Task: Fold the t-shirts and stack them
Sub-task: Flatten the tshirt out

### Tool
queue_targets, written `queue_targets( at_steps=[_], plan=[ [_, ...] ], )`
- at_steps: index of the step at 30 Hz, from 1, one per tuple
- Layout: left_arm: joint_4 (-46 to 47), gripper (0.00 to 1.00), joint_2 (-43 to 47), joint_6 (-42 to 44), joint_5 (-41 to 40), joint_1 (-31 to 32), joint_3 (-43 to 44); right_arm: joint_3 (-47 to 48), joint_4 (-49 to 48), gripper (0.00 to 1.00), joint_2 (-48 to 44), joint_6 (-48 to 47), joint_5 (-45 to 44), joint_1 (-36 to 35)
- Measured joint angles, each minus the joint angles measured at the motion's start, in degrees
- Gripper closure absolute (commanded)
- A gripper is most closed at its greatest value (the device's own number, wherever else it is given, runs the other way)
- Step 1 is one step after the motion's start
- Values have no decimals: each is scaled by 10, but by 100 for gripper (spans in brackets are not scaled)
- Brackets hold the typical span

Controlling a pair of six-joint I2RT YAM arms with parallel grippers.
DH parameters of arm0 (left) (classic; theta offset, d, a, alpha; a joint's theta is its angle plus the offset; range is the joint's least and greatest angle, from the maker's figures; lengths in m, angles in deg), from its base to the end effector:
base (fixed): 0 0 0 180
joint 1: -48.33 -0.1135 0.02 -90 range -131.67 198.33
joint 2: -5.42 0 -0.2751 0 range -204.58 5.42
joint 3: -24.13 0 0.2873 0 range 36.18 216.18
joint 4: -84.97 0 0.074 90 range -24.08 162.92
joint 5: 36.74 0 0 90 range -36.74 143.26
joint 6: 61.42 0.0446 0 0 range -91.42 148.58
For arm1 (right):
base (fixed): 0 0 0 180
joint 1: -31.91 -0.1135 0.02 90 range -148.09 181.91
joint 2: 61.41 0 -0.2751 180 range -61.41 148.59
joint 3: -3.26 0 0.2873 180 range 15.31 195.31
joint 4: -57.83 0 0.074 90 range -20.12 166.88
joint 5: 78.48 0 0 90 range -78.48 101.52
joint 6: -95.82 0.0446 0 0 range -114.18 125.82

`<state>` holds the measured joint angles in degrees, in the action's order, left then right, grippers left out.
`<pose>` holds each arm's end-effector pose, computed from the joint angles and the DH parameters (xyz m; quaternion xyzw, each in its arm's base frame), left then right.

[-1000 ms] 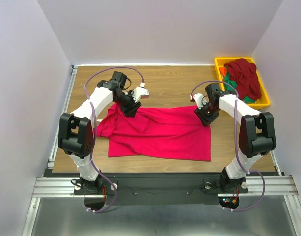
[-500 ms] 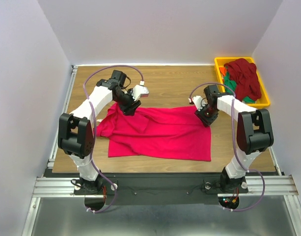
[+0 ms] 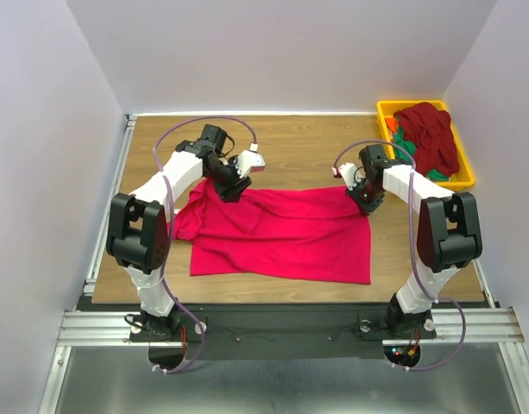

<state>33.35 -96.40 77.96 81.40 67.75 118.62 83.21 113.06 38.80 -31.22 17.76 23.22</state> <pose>0.3889 -0.1594 0.2490 0.5817 0.7344 -0.1592 0.3114 0.3630 0.0604 0.1702 -0.3912 0.9100 0.0215 0.1355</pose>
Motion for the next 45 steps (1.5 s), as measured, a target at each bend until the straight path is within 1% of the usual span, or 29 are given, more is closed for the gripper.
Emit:
queue_targets(
  at_steps=[5,14,18,23,26,29,30,33,34,35,36,37,39,45],
  plan=[
    [14,38,-7,18,-8,26,-21,21,0,99,-4,14,2,0],
    [14,38,-57,74,-8,65,-3,22,5,99,-4,40,2,0],
    [10,37,-50,98,-9,80,-25,37,14,99,-4,52,2,0],
    [1,37,-36,122,-22,101,-71,46,14,99,-4,58,2,1],
    [9,42,-34,123,-32,110,-88,46,14,99,-4,58,2,2],
    [12,51,-33,125,-40,115,-94,46,14,99,-4,58,2,2],
    [13,64,-33,126,-41,116,-93,46,14,99,-4,58,2,3],
    [13,78,-33,132,-45,117,-91,46,14,99,-3,58,2,6],
    [11,77,-33,132,-47,116,-86,46,14,100,-3,58,2,8],
    [10,62,-33,133,-47,116,-83,46,14,99,-3,58,2,9],
    [6,55,-33,134,-46,114,-74,46,14,99,-3,58,2,10],
    [-3,51,-33,137,-45,113,-61,46,14,99,-3,58,2,11],
    [-19,46,-34,139,-42,109,-30,46,14,99,-3,58,2,13],
    [-37,45,-39,148,-33,96,38,46,14,99,-3,58,4,19]
  ],
)
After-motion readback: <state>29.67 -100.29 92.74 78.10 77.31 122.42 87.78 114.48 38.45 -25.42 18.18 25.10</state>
